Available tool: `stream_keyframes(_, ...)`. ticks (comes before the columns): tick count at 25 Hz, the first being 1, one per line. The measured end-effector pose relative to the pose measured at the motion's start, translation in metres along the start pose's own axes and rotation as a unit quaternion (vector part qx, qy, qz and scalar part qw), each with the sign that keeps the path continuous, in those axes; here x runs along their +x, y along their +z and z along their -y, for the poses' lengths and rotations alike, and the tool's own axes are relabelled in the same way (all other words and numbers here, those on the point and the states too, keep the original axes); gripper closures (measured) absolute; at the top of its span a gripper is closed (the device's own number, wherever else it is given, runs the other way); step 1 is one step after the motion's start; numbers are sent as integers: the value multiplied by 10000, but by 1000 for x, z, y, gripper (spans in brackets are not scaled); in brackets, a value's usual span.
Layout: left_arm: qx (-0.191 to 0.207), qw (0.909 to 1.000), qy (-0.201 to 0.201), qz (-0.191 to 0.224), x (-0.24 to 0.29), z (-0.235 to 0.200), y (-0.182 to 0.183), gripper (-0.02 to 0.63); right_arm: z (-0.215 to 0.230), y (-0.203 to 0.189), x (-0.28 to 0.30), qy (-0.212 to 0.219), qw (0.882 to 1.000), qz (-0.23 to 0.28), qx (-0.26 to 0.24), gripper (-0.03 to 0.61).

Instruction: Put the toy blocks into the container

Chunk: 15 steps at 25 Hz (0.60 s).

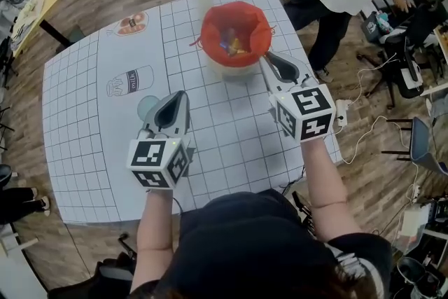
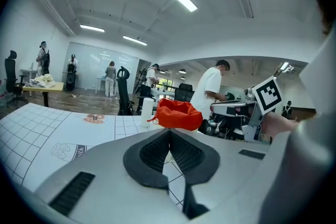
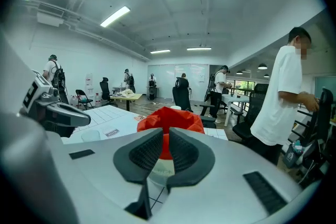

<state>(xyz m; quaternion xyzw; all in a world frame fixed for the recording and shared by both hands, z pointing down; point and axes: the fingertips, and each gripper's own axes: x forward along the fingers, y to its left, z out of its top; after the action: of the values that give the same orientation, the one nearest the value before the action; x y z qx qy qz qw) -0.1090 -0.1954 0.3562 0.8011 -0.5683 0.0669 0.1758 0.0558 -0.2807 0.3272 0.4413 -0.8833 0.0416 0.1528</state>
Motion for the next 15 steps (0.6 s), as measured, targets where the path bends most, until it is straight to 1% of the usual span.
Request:
stream_keyframes(7, -10, 10000, 60, 48, -11, 2, -6, 588, -1, -24, -25, -172, 9993, -58, 313, 561)
stream_keyframes(15, -112, 9998, 169, 68, -21, -1, -16, 588, -6, -49, -46, -247, 9975, -174, 632, 563)
